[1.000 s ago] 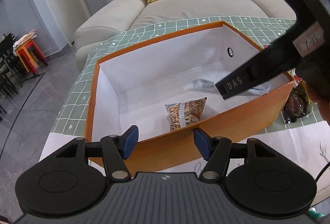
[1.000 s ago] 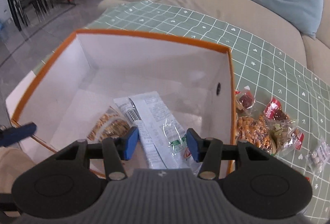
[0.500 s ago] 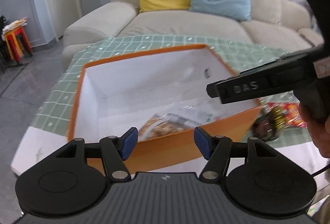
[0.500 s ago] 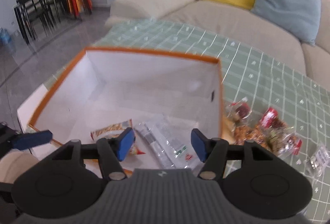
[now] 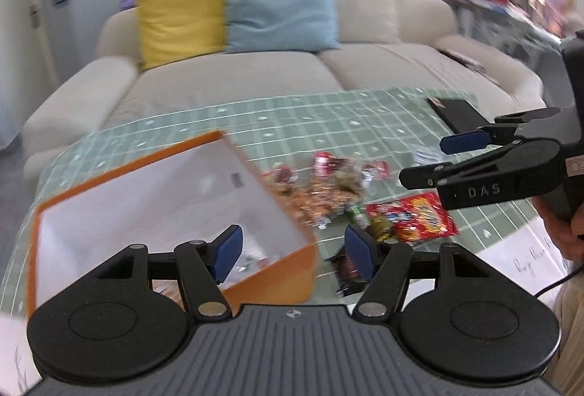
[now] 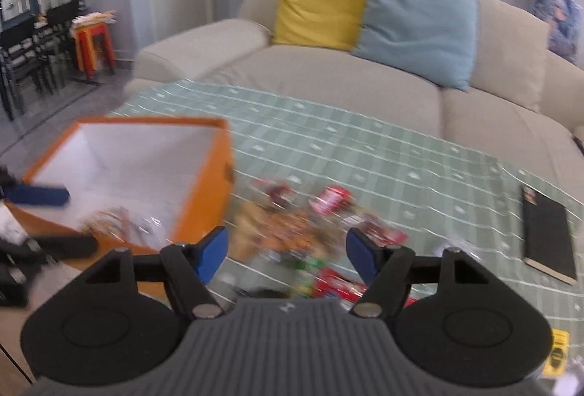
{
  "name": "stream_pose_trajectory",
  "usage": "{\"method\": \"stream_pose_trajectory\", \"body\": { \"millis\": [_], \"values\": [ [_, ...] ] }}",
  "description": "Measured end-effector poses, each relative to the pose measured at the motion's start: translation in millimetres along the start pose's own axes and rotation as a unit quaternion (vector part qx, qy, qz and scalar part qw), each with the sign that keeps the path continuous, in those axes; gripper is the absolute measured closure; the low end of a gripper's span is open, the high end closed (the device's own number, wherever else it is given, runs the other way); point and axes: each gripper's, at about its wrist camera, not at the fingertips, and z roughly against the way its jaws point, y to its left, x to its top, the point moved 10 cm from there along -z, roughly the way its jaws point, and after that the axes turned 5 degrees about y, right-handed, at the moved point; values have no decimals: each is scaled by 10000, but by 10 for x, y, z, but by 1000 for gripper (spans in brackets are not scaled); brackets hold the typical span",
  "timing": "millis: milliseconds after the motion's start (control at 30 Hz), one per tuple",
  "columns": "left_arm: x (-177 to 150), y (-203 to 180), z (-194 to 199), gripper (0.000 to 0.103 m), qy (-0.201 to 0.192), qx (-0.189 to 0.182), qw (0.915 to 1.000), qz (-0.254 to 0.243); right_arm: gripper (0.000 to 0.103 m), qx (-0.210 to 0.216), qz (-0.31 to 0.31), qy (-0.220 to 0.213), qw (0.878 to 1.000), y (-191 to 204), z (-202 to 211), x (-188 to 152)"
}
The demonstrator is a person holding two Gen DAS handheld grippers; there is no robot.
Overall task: Organize snacks
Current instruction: 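Move both grippers back over the snack pile beside the box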
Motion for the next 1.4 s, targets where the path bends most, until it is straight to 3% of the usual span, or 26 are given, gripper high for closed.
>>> {"method": "stream_pose_trajectory", "body": {
  "millis": [233, 400, 633, 833, 967, 1067, 1200, 1400],
  "values": [
    [285, -356, -506, 27, 377, -366, 9945, -902, 34, 43, -448, 99, 9989, -505, -288, -245],
    [368, -439, -992, 27, 962, -359, 9805, -1674, 34, 262, -595, 128, 9978, -600, -627, -188],
    [384, -525, -1507, 24, 1604, -322, 9536, -2526, 34, 561, -490, 229, 9970, -659, -1098, -115],
    [315, -476, -1904, 23, 2207, -236, 9315, -2881, 34, 753, -270, 313, 9963, -638, -1444, -53],
    [321, -449, -2107, 23, 2476, -336, 9271, -2795, 37, 867, -281, 392, 9951, -635, -1560, -55],
    [288, -488, -2198, 23, 2608, -487, 9210, -2853, 43, 906, -345, 467, 9942, -661, -1632, -89],
    [263, -531, -2317, 23, 2681, -397, 9111, -3106, 55, 1151, -668, 567, 9895, -683, -1688, -144],
    [252, -534, -2489, 22, 2795, -435, 9058, -3155, 57, 1132, -680, 628, 9893, -662, -1686, -157]
  ]
}}
